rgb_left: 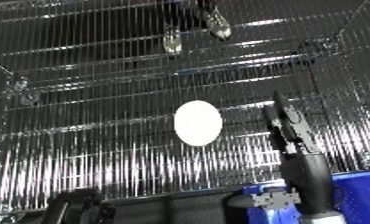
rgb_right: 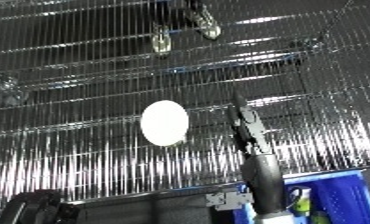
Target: Pick up the object and place it into the box
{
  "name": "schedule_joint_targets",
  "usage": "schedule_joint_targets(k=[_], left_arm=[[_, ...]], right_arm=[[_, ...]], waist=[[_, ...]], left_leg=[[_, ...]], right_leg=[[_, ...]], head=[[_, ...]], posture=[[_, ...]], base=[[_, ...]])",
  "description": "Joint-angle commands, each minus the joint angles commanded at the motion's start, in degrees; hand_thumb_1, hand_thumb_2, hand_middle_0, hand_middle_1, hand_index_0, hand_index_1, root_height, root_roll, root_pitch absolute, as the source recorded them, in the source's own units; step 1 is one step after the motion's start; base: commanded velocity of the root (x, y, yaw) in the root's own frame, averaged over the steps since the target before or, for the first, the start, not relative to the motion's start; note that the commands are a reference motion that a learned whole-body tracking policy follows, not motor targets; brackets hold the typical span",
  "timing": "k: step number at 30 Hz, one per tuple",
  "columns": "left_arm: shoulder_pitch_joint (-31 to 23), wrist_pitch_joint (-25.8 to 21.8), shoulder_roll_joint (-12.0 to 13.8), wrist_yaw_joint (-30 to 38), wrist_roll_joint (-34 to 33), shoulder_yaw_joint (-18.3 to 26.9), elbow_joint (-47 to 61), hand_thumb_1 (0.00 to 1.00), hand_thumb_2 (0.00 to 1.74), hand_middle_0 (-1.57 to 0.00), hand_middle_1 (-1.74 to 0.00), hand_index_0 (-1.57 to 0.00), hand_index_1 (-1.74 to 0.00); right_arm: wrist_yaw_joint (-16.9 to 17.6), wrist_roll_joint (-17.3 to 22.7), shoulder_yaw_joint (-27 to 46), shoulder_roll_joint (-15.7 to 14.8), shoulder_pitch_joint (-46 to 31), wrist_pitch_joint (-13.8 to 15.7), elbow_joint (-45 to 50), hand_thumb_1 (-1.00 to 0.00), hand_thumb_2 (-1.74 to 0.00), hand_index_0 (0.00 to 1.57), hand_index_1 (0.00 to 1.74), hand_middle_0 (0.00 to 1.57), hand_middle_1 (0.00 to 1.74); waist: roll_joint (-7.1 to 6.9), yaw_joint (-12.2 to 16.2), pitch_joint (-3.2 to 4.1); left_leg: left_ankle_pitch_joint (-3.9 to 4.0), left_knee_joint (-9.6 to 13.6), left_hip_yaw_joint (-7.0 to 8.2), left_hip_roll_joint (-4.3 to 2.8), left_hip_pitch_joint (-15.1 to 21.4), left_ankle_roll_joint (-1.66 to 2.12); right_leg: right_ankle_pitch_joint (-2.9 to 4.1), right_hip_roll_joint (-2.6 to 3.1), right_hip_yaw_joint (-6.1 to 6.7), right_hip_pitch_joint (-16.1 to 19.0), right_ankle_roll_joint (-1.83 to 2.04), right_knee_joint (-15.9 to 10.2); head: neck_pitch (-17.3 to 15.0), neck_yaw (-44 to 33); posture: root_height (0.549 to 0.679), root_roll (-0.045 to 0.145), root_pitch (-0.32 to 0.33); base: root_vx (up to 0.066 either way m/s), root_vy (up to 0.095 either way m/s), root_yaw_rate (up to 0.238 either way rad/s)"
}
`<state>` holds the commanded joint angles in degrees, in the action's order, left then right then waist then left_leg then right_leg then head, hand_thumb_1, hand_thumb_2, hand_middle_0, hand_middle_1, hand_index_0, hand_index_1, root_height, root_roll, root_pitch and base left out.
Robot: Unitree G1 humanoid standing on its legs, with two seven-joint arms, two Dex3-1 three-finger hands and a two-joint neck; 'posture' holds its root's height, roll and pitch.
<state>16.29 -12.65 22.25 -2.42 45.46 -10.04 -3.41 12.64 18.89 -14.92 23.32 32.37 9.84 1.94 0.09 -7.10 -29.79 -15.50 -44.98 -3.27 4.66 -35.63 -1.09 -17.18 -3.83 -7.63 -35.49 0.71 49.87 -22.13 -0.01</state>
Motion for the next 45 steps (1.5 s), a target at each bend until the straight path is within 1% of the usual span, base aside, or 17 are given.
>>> schedule_joint_targets(k=[4,8,12,15,19,24,31,37,45], left_arm=[[1.0,-0.1,-0.2,0.4,-0.3,-0.5,0.5,1.00,1.74,-1.57,-1.74,-1.57,-1.74],[2.0,-0.1,-0.5,0.7,-0.5,-0.9,0.5,1.00,1.74,-1.57,-1.74,-1.57,-1.74],[2.9,-0.1,-0.7,0.8,-0.7,-1.2,0.2,1.00,1.74,-1.57,-1.74,-1.57,-1.74],[3.7,-0.2,-0.8,0.8,-0.6,-1.6,-0.1,1.00,1.74,-1.57,-1.74,-1.57,-1.74],[4.9,-0.2,-0.8,0.8,-0.3,-2.0,-0.6,1.00,1.74,-1.57,-1.74,-1.57,-1.74],[6.2,-0.1,-0.7,0.6,0.0,-2.5,-1.1,1.00,1.74,-1.57,-1.74,-1.57,-1.74],[7.9,-0.2,-0.7,0.6,0.7,-3.4,-2.1,1.00,1.74,-1.57,-1.74,-1.57,-1.74],[9.2,-0.1,-0.5,0.4,1.4,-4.3,-2.8,1.00,1.74,-1.57,-1.74,-1.57,-1.74],[10.4,-0.2,-0.4,0.2,2.1,-5.4,-3.4,1.00,1.74,-1.57,-1.74,-1.57,-1.74]], right_arm=[[0.2,-0.2,0.3,0.4,0.5,0.9,-0.5,0.00,0.00,0.00,0.00,0.00,0.00],[0.1,-0.3,0.4,0.8,1.0,1.4,-1.3,0.00,0.00,0.00,0.00,0.00,0.00],[0.1,-0.1,0.3,1.1,1.9,1.8,-2.4,0.00,0.00,0.00,0.00,0.00,0.00],[-0.1,0.0,0.3,1.4,2.9,1.6,-3.4,0.00,0.00,0.00,0.00,0.00,0.00],[-0.3,0.1,0.0,1.8,4.9,1.0,-4.8,0.00,0.00,0.00,0.00,0.00,0.00],[-0.3,0.8,-0.7,2.2,7.8,0.2,-6.8,0.00,0.00,0.00,0.00,0.00,0.00],[-0.3,1.2,-1.8,2.3,12.0,-0.5,-10.6,0.00,0.00,0.00,0.00,0.00,0.00],[-0.3,1.2,-3.3,2.3,15.7,-1.0,-14.2,0.00,0.00,0.00,0.00,0.00,0.00],[-0.5,1.0,-5.2,2.6,20.6,-1.3,-19.4,0.00,0.00,0.00,0.00,0.00,0.00]], waist=[[0.22,0.2,0.00],[0.39,0.3,0.00],[0.56,0.3,0.00],[0.85,0.3,0.00],[1.21,0.1,0.00],[1.41,-0.5,0.00],[1.67,-1.2,0.00],[2.03,-2.0,0.00],[2.61,-3.0,0.00]], left_leg=[[-1.25,-3.1,0.33,0.21,-3.4,-0.39],[-2.32,-5.5,0.60,0.23,-5.8,-0.72],[-3.08,-7.1,0.87,0.26,-7.5,-0.85],[-3.38,-7.8,1.02,0.30,-8.4,-0.83],[-3.50,-8.0,1.16,0.39,-9.2,-0.84],[-3.50,-8.1,1.07,0.47,-10.1,-0.89],[-3.41,-8.6,0.79,0.51,-11.6,-0.83],[-3.11,-8.5,0.49,0.59,-12.5,-0.78],[-2.82,-8.7,0.04,0.87,-13.9,-0.78]], right_leg=[[-0.93,0.15,0.09,-3.6,-0.14,3.2],[-1.55,0.10,0.17,-6.3,-0.17,5.4],[-1.84,0.02,0.29,-8.2,-0.11,6.7],[-1.83,-0.05,0.42,-9.2,-0.02,7.2],[-1.67,-0.11,0.53,-10.2,0.08,7.4],[-1.50,-0.25,0.35,-11.2,0.19,7.6],[-1.43,-0.34,0.05,-12.8,0.16,8.2],[-1.25,-0.50,-0.23,-13.7,0.14,8.4],[-1.05,-0.68,-0.64,-15.0,0.03,8.6]], head=[[2.0,0.9],[3.5,1.5],[4.7,2.5],[5.4,3.4],[6.2,4.3],[6.7,5.6],[7.2,7.8],[7.3,9.9],[7.7,13.2]], posture=[[0.616,0.036,0.138],[0.609,0.033,0.155],[0.604,0.031,0.168],[0.602,0.031,0.177],[0.601,0.030,0.187],[0.600,0.029,0.198],[0.597,0.028,0.215],[0.596,0.027,0.226],[0.594,0.027,0.240]], base=[[-0.087,0.031,0.013],[-0.065,0.025,-0.007],[-0.049,0.026,-0.012],[-0.038,0.037,-0.002],[-0.032,0.026,0.024],[-0.029,0.003,0.040],[-0.028,-0.003,0.049],[-0.016,-0.006,0.061],[-0.005,-0.005,0.062]])
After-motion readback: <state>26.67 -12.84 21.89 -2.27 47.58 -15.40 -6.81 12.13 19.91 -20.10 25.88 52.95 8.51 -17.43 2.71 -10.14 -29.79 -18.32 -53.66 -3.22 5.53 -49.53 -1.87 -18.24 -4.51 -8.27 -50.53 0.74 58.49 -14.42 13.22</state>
